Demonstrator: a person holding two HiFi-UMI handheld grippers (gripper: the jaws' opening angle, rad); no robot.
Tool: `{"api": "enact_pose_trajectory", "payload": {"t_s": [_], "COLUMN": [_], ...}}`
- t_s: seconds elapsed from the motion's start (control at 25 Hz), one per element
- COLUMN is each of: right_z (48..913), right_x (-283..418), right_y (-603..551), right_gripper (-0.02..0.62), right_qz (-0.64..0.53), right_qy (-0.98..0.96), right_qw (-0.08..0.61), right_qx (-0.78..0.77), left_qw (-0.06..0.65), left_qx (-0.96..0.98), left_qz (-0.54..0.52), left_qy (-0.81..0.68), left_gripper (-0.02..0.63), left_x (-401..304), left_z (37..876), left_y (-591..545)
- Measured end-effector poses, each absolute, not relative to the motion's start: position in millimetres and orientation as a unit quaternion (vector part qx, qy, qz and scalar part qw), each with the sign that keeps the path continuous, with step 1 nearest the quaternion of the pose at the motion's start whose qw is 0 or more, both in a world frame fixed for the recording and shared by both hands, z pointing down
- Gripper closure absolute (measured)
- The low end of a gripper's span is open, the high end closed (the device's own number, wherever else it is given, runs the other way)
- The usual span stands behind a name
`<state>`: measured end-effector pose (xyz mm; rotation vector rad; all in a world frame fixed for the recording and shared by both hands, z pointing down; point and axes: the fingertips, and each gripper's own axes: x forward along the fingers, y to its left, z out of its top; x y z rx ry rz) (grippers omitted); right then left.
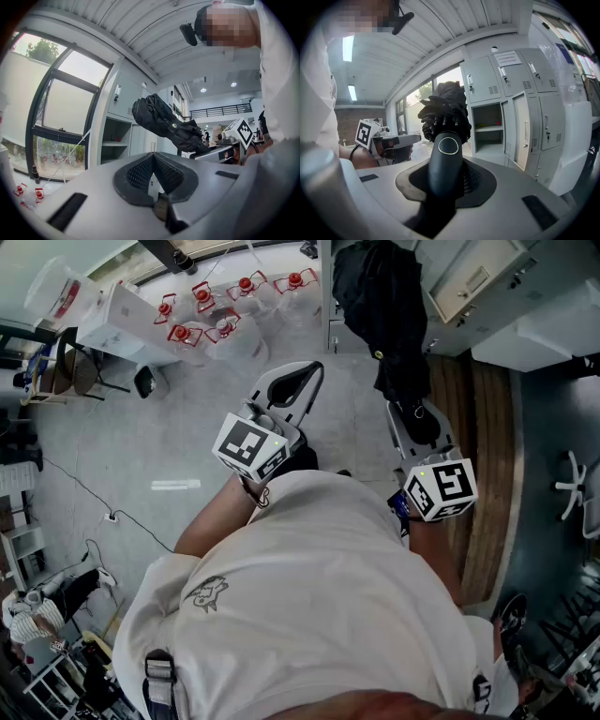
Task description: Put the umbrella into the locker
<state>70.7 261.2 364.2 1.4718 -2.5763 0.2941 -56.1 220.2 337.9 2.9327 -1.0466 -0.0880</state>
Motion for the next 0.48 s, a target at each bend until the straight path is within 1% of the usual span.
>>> {"api": "enact_pose_trajectory", "payload": {"t_s": [0.48], "right_z": [361.8], "right_x": [80.5], "right_y": [322.6], "right_gripper": [0.459], "right_qz": [0.102], "right_qy": [-0.856], "right_qw": [0.074], "right_qx": [0.501], "left_qw": [0.007], "left_qx": [0.95], "left_qz": [-0.029], "left_qy": [-0.311], "left_gripper": [0.594], "left_x": [-39.3], "left_z": [331.9], "left_y": [275.9]}}
